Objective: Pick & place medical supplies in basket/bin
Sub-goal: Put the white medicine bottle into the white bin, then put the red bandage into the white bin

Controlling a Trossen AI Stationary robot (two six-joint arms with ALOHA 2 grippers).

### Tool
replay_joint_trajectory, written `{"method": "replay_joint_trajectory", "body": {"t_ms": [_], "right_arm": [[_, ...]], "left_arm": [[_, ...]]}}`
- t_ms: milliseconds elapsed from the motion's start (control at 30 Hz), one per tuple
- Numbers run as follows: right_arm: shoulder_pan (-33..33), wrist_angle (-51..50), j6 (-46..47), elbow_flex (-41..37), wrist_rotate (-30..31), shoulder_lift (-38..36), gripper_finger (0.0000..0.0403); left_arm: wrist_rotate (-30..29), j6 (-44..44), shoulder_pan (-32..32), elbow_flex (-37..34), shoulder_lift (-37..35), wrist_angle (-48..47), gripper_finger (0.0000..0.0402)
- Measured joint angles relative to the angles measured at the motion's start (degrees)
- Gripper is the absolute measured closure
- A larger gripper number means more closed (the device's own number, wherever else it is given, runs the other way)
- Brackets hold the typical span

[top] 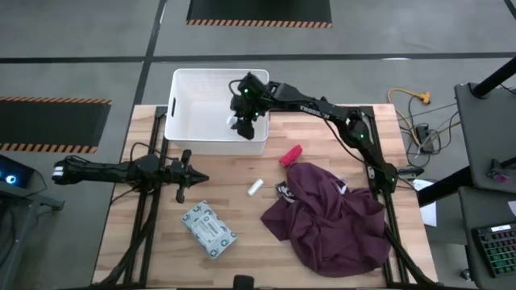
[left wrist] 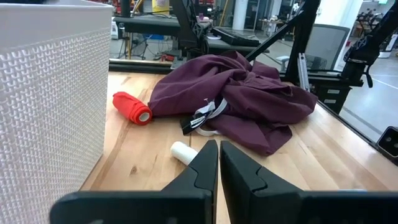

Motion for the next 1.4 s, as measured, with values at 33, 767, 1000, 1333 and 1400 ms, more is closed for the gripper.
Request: {"method": "replay_joint_trajectory", "body": {"t_ms": [33, 767, 1000, 1333, 1400], "right_arm": [[0.15, -0.24, -0.07, -0.49, 0.09, 0.12, 0.0227], [0.05, -0.69, 5.61, -1.34, 2.21, -0.05, 0.0152], [0.28, -4.88, 10.71, 2.47, -4.11, -3.73, 0.0138], [4.95, -14.72, -1.83, 3.06, -2.74, -18.75, 0.0172], [6.57, -19.84, -5.69, 2.70, 5.98, -20.53, 0.0173]], "left_arm": [[0.02, 0.00, -0.02, 0.00, 0.00, 0.00, 0.0402], [0.03, -0.04, 0.00, 0.00, 0.00, 0.00, 0.0402], [0.04, -0.04, -0.01, 0.02, 0.00, 0.00, 0.0402], [0.04, -0.07, 0.00, 0.00, 0.00, 0.02, 0.0402], [0.02, -0.05, -0.01, 0.00, 0.00, 0.02, 0.0402]]}}
